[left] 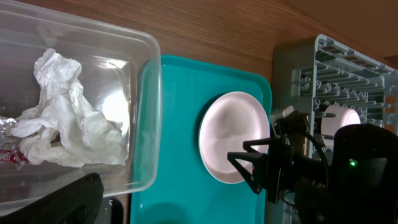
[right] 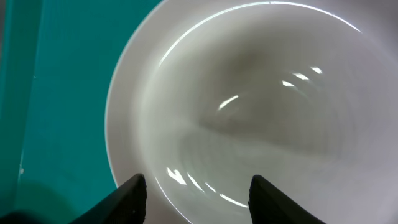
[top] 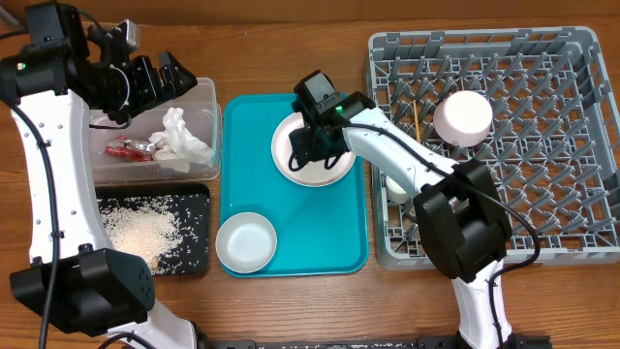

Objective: Sort waste into correct bins and load items into the dishwasher
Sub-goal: 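Grasp the white plate's rim on the teal tray with right gripper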

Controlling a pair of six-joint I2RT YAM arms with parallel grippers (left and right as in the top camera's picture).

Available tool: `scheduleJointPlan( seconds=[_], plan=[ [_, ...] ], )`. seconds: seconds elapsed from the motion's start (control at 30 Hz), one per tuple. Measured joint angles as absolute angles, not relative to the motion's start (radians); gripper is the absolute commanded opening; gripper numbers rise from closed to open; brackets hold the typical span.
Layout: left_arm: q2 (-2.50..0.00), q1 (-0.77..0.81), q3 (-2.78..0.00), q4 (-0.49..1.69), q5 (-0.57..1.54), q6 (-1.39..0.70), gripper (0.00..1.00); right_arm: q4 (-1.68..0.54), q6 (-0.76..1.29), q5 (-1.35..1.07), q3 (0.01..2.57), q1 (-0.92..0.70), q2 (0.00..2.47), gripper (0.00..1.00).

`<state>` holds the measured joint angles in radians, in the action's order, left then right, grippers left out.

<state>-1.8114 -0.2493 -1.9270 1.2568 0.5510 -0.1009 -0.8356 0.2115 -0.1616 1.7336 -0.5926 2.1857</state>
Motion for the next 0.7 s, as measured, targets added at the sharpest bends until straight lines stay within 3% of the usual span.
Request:
scheduleJointPlan(
  seconds=[0.7],
  plan=[
    [-1.811,-0.249,-1.927,1.257,0.551,-0.101,1.0,-0.792,0.129,-0.078,1.728,-0.734,2.191,0.56]
  ],
)
